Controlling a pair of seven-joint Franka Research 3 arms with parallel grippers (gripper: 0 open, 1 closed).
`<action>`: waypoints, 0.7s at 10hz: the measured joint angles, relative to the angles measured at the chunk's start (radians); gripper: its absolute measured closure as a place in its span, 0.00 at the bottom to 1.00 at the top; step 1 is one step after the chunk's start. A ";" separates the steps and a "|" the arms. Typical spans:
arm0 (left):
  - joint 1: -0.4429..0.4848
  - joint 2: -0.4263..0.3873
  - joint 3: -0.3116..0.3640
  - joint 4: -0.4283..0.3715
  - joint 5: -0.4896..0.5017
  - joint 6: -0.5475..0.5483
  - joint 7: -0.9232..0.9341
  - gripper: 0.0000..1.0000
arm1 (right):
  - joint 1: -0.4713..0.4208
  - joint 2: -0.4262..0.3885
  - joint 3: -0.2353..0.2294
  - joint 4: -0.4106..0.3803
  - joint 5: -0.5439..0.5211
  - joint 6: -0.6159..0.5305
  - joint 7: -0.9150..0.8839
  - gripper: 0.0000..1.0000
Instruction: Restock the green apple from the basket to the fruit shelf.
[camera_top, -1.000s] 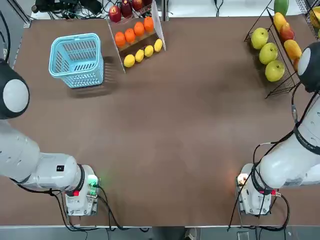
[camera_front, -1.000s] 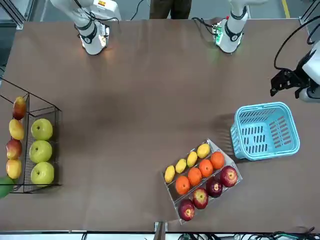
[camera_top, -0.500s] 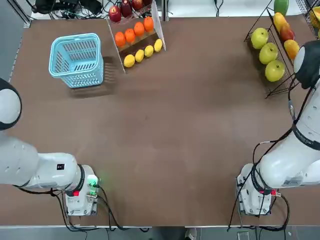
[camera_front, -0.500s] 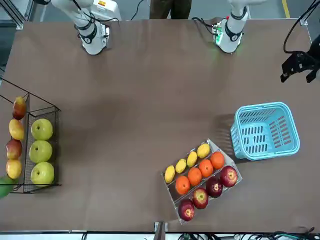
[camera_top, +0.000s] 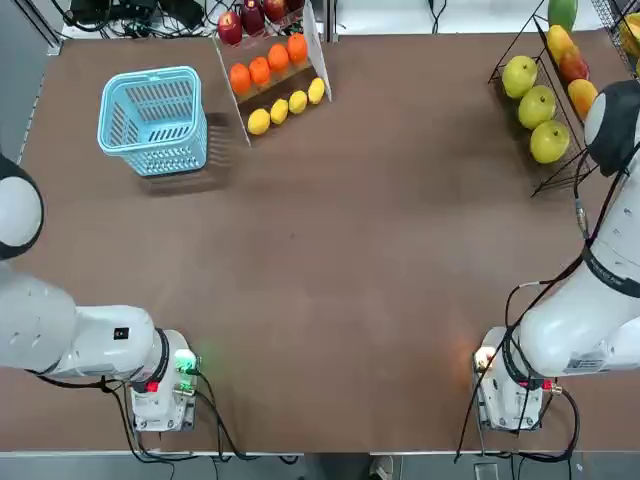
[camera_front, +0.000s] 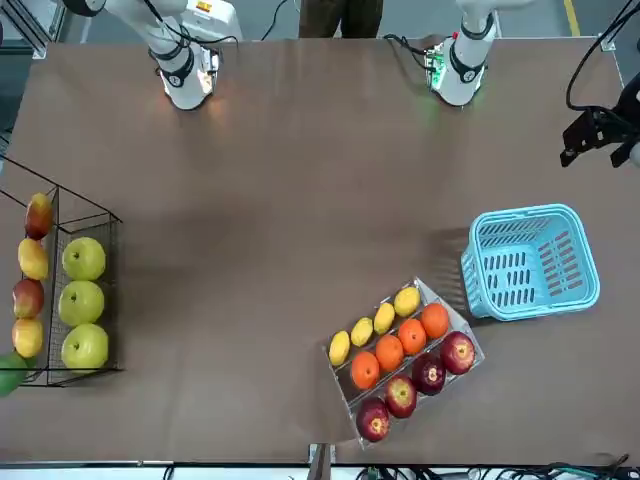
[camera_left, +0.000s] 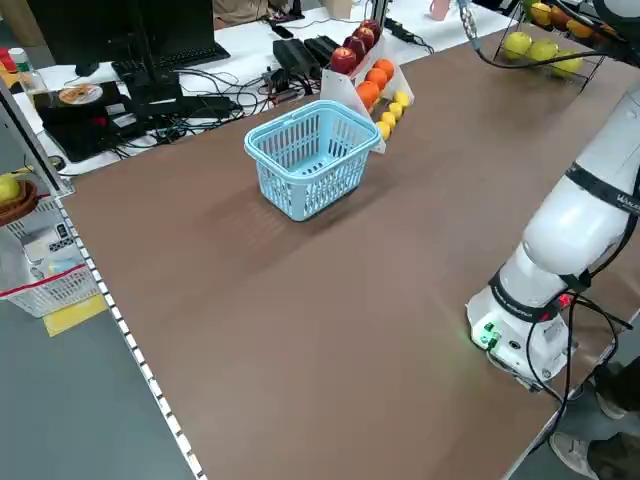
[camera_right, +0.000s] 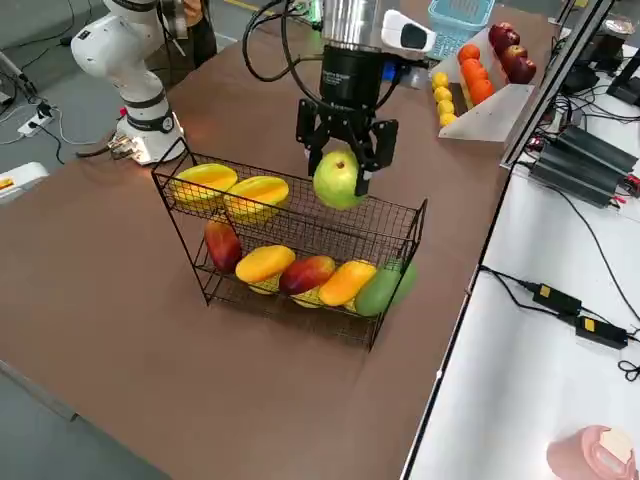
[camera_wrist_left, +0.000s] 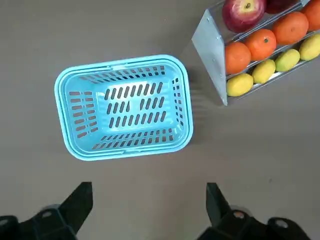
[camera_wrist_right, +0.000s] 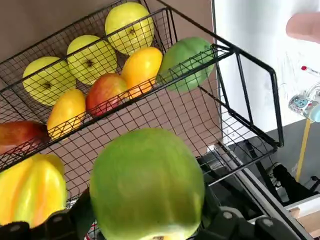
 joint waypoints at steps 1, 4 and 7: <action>0.000 0.000 0.000 0.000 0.000 0.000 0.000 0.00 | -0.001 0.006 0.000 -0.005 0.000 0.010 0.000 0.13; -0.001 0.000 -0.001 0.000 0.000 0.001 0.000 0.00 | -0.003 0.017 0.000 -0.006 0.000 0.020 0.008 0.13; 0.001 0.000 0.000 0.000 0.000 0.001 0.000 0.00 | -0.004 0.017 0.000 -0.006 0.000 0.021 0.031 0.13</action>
